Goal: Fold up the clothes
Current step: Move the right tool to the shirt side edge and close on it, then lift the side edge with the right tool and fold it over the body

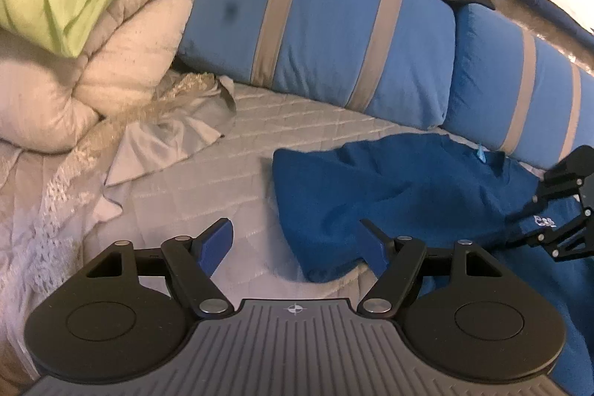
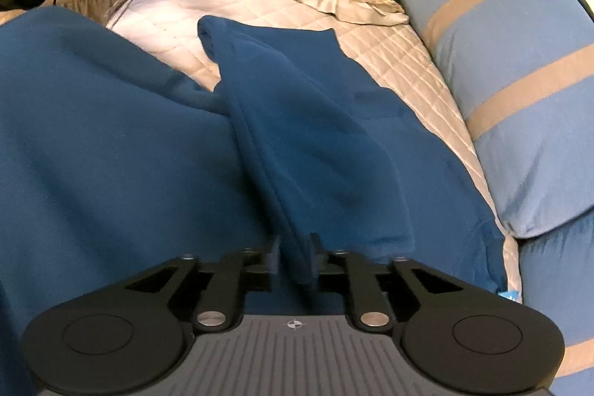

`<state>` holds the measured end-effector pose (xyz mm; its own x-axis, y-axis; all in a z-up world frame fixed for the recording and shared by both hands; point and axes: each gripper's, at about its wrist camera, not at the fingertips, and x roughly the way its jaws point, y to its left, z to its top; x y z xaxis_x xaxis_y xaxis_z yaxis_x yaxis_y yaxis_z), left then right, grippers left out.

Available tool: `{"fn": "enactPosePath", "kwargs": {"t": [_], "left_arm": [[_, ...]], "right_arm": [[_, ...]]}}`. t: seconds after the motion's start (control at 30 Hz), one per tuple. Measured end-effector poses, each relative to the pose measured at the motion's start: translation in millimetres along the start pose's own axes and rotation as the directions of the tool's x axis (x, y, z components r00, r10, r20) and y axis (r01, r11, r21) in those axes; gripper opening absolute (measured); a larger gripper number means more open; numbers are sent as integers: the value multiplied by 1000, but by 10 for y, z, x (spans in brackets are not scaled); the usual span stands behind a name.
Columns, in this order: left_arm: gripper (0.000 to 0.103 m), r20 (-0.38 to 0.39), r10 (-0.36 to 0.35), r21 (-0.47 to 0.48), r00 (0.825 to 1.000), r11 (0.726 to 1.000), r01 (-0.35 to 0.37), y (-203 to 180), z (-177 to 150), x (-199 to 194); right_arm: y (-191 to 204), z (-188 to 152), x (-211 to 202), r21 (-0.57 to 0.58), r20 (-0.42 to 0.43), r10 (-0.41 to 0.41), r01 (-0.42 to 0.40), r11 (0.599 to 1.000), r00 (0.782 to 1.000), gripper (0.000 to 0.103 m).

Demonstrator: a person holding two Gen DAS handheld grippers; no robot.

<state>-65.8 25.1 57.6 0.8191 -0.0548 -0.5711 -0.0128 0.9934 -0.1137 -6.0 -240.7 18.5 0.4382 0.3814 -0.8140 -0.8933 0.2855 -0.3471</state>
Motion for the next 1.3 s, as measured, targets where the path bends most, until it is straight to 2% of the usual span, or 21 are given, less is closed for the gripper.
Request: {"fn": "enactPosePath", "kwargs": {"t": [0.1, 0.27, 0.33, 0.4, 0.5, 0.63, 0.8, 0.87, 0.97, 1.13, 1.2, 1.3], "left_arm": [[72, -5, 3, -9, 1000, 1000, -3, 16, -52, 0], [72, -11, 19, -11, 1000, 1000, -19, 49, -125, -7], [72, -33, 22, -16, 999, 1000, -23, 56, -144, 21], [72, -45, 13, -17, 999, 1000, -14, 55, -153, 66], [72, -56, 1, -18, 998, 1000, -2, 10, -140, 192], [72, -66, -14, -20, 998, 1000, 13, -68, -109, 384], [72, -80, -33, -23, 996, 999, 31, -166, -70, 624], [72, -80, -42, -30, 996, 999, 40, -198, -49, 712], [72, -31, -71, -77, 997, 995, 68, -183, 18, 769], [64, -73, -88, 24, 993, 996, 90, -338, 58, 886], [63, -88, -110, 80, 990, 990, 117, -419, 62, 899], [55, -135, -159, 157, 978, 971, 180, -543, 58, 930]], "right_arm": [[49, 54, 89, -56, -17, -21, 20, 998, 1000, 35], [102, 111, 245, -143, -59, -40, 32, 989, 997, 34], [91, 135, 316, -157, -78, -60, 47, 986, 995, 29], [79, 166, 348, -162, -95, -59, 43, 986, 994, 10], [61, 259, 319, -181, -106, -85, 65, 981, 991, 8], [-23, 440, 126, -184, -58, -206, 193, 964, 977, 8], [-171, 643, -185, -124, 20, -361, 361, 924, 932, 8], [-224, 692, -303, -105, 45, -423, 425, 899, 905, 8], [-268, 693, -449, -98, 68, -500, 504, 858, 864, 8], [-413, 607, -667, -34, 76, -596, 599, 800, 800, 8], [-483, 545, -747, -15, 67, -634, 636, 772, 771, 8], [-619, 452, -846, 27, 43, -688, 688, 726, 724, 8]]}}
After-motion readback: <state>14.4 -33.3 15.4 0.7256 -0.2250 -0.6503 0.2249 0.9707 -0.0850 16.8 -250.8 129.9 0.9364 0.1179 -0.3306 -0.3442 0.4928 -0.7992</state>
